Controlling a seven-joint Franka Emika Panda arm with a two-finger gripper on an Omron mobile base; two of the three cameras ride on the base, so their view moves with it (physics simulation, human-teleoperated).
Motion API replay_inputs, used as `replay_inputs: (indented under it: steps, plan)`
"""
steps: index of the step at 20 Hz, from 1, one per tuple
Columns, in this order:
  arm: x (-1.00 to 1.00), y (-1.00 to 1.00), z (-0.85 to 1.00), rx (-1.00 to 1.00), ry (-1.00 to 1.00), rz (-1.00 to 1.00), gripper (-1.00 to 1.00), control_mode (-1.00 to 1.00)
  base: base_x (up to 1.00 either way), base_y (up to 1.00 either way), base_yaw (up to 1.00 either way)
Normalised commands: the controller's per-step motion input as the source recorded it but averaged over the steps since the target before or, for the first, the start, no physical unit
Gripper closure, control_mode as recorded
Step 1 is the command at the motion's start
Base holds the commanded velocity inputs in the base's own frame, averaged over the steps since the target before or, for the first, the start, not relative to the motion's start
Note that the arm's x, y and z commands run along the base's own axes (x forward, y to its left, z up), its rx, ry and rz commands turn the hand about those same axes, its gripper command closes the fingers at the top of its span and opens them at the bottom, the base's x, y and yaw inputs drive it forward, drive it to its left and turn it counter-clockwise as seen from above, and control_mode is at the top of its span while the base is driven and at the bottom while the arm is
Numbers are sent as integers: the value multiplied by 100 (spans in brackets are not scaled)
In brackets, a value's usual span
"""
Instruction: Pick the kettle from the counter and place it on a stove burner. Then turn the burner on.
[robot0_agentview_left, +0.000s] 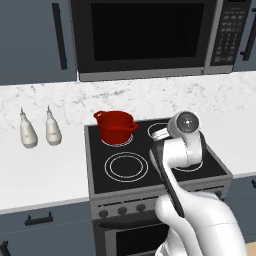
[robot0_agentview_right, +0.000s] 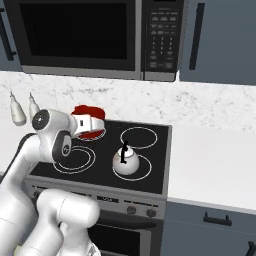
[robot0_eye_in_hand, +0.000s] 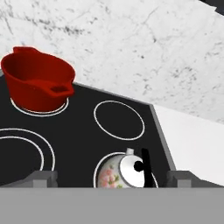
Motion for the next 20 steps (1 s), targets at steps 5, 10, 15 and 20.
replay_inputs:
  steps: [5,10,15,20]
  plan:
    - [0,0,0,0,0,0,-100,-100,0,0,0]
    - [0,-12,-1,0,0,0,-100,100,0,-50,0]
    - [0,0,0,0,0,0,-100,100,0,-81,0]
    - [0,0,0,0,0,0,-100,100,0,-28,0]
